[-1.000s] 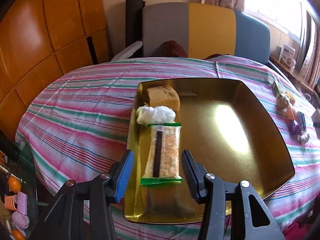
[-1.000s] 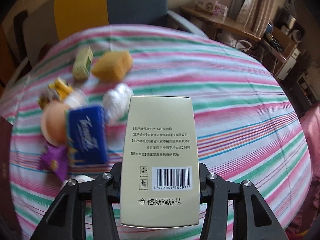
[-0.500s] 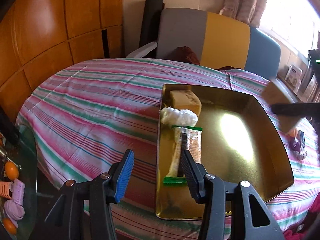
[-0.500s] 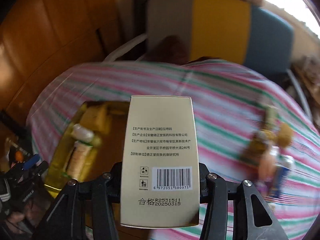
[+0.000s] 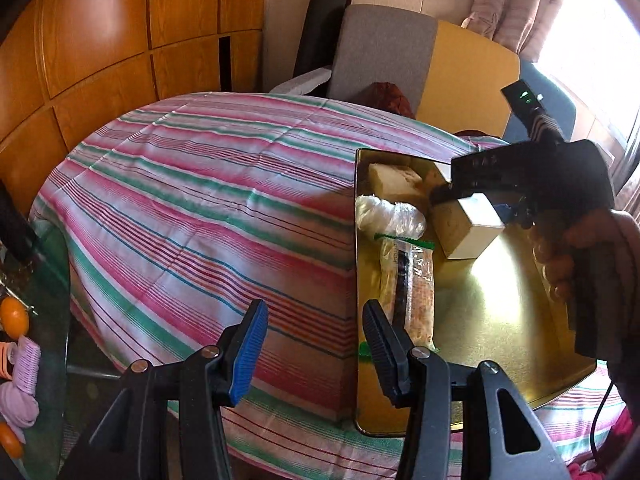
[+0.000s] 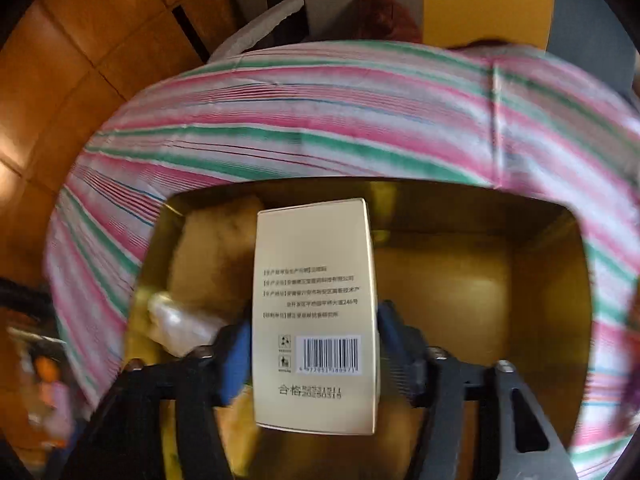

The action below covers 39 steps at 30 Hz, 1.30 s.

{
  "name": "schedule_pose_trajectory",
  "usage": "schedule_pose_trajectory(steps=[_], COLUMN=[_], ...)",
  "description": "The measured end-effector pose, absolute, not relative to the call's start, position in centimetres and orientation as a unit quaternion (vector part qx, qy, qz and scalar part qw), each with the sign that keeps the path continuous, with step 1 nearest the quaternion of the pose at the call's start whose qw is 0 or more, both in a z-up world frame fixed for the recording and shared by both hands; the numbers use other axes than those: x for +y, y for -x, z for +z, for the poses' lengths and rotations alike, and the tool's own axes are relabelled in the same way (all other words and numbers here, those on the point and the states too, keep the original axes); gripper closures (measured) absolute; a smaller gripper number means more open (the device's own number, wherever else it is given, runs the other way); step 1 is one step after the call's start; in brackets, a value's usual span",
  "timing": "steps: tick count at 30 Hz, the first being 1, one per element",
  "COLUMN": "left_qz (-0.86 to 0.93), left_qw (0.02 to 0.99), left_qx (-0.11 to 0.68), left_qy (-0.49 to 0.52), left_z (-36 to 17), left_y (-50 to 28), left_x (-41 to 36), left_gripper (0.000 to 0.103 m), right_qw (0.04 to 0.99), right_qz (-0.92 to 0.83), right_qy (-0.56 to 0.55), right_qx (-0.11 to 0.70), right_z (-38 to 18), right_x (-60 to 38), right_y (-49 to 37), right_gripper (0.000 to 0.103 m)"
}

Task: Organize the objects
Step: 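Carry the cream medicine box with the right tool into the tray and release, then move both tools back toward the remaining items on the table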

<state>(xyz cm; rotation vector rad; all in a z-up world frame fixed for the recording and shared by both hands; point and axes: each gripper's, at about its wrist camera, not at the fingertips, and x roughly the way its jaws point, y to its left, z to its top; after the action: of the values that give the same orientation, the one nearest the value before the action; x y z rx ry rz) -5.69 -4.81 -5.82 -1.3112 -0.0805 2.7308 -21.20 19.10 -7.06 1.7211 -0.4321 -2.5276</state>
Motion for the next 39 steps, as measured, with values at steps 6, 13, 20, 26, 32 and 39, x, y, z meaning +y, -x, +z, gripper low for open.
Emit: schedule_pose_trajectory(steps=[6, 13, 20, 26, 32, 39], left_qz=[0.901, 0.905, 0.905, 0.902, 0.894, 0.878], left_qw=[0.059, 0.082, 0.116, 0.155, 0.196, 0.252], left_qx=[-0.021, -0.005, 0.027, 0.065, 0.101, 0.131], left_qy=[0.428, 0.418, 0.409, 0.398, 0.389, 0.386], left_z=[-5.6, -4.6, -3.4, -2.5, -1.9, -1.2], left_y=[5.4, 4.8, 3.9, 3.1, 2.4, 1.6], left_x=[-4.5, -2.8, 0.4, 4.2, 8.3, 13.3], left_gripper=[0.053, 0.053, 0.053, 0.053, 0.053, 0.053], right_qw=[0.052, 0.055, 0.040, 0.002, -0.069, -0.173], right_qz=[-0.829, -0.855, -0.878, -0.891, -0.896, -0.888], right_qy=[-0.528, -0.497, -0.468, -0.443, -0.425, -0.406], right_qx=[-0.177, -0.141, -0.087, -0.094, -0.107, -0.129], right_z=[-5.7, -3.7, -2.0, -0.1, 1.3, 1.2], right_x=[20.2, 22.2, 25.4, 30.9, 37.8, 46.8], right_y=[19.0, 14.0, 8.6, 4.5, 0.9, -3.1], right_gripper=[0.027, 0.016, 0.011, 0.008, 0.007, 0.003])
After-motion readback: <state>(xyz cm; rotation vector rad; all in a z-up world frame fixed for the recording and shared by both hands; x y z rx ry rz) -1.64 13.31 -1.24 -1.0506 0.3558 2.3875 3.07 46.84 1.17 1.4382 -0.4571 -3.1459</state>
